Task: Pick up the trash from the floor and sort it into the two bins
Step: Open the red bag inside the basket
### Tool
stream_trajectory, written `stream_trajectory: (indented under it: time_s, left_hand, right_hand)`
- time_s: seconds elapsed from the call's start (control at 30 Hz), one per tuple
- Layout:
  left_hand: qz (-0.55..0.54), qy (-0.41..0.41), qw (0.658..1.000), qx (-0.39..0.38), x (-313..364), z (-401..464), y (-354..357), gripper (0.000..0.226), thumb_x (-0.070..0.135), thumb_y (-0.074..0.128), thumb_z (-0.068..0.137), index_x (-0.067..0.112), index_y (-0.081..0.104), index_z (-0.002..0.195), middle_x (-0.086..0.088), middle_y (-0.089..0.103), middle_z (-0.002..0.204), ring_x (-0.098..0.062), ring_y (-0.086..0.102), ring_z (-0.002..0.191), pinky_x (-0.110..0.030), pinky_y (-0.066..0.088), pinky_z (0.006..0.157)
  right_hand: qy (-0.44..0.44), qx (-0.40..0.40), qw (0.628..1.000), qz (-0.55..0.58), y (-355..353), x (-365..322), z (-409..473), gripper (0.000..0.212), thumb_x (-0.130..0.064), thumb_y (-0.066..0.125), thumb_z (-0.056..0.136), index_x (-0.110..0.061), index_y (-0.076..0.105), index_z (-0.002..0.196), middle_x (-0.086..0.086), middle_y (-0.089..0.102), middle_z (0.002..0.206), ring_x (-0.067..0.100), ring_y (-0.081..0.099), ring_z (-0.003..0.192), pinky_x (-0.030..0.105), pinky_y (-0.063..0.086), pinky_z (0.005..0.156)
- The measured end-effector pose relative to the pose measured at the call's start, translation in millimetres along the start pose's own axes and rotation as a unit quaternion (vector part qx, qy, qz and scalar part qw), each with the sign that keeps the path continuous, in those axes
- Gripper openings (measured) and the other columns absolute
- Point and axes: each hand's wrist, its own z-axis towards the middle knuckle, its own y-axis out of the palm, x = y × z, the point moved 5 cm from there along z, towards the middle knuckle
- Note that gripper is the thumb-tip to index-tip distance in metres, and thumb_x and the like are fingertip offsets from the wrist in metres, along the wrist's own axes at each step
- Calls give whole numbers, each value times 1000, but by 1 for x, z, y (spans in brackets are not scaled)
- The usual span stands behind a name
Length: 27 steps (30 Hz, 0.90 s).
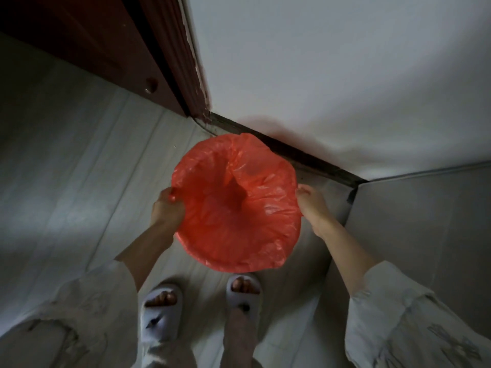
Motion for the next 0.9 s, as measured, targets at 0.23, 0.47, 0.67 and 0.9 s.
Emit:
stream_trajectory:
  time_s: [0.23, 0.47, 0.67, 0.9]
  left_hand:
    - [-113, -90, 990, -4, 12, -62, -54, 37, 16, 39, 94, 26, 48, 129, 1, 49, 76, -12, 45, 66, -35, 47, 70]
    - [-176, -87, 980, 28, 37, -184, -181, 35, 18, 40, 94, 25, 52, 127, 3, 47, 74, -11, 42, 63, -33, 43, 72]
    - [-268, -39, 960, 70, 34, -317, -327, 26, 16, 40, 95, 23, 57, 114, 0, 47, 73, -14, 43, 64, -26, 39, 60]
    - [-352, -7, 924, 148, -41, -429, -457, 17, 20, 43, 95, 21, 59, 100, -1, 47, 70, -15, 43, 62, -23, 38, 58]
  right_hand:
    - [3, -13, 1000, 27, -11, -43, -65, 30, -18, 38, 89, 1, 60, 93, 7, 54, 76, 19, 48, 68, 30, 39, 63]
    - [-32, -75, 996, 29, -40, -136, -216, 28, -14, 45, 91, 5, 60, 104, 8, 50, 82, 16, 43, 62, 23, 31, 56]
    - [-87, -149, 985, 9, -48, -225, -379, 17, -20, 51, 90, -20, 64, 80, -1, 58, 73, 12, 54, 61, 24, 46, 58]
    - [-192, -216, 957, -24, 7, -279, -542, 19, -22, 48, 94, -22, 63, 83, -2, 60, 74, 11, 54, 64, 24, 42, 55]
